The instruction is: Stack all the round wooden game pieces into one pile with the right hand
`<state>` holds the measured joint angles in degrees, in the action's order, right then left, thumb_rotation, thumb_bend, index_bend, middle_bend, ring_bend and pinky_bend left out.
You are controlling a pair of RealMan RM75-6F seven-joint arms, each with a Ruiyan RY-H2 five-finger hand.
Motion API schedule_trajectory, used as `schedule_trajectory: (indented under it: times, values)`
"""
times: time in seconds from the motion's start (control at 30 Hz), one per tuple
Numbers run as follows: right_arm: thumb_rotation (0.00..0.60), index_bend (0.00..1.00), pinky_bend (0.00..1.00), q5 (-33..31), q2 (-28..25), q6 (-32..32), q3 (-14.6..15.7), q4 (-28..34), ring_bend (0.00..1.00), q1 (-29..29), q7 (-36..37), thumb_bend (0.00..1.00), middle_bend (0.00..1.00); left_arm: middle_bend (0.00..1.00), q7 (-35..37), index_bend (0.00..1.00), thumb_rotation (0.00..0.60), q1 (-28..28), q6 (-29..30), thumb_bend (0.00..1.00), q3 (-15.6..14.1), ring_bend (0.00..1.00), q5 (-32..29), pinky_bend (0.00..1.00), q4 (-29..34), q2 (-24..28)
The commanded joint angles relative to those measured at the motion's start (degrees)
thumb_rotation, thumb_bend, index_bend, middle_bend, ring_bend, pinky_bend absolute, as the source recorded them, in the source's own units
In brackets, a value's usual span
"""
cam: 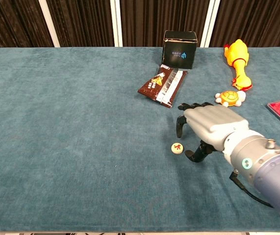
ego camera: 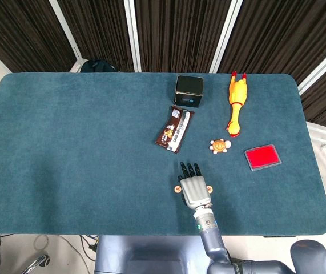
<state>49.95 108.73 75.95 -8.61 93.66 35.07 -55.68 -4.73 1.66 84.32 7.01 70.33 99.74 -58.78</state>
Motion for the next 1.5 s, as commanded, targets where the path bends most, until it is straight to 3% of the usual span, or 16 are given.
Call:
schedule_trajectory:
  times: [0.03, 0.8, 1.5]
  values:
    - [0.6, 0.39, 0.0, 0.4, 1.2, -0.2, 0.0, -1.5, 0.0, 0.3, 0.5, 0.42, 0.0, 0.0, 0.1, 0.13, 0.6, 0.0, 0.0, 0.19, 0.1, 0.0, -0.1, 0.04, 0.0, 0.0]
    - [0.6, 0.47, 0.0, 0.5, 3.3, -1.0, -0.2, -5.1, 0.0, 0.3, 1.3, 0.42, 0.0, 0.0, 0.3, 0.13, 0.6, 0.1, -0.1, 0.19, 0.2, 0.0, -0.3, 0.04, -0.2, 0.1]
    - [0.6, 0.51, 0.0, 1.0, 1.8, -0.4, -1.3, -2.1, 0.0, 0.2, 1.0, 0.42, 0.0, 0.0, 0.3, 0.13, 0.6, 0.1, -0.2, 0.19, 0.2, 0.0, -0.4, 0.04, -0.3, 0.1]
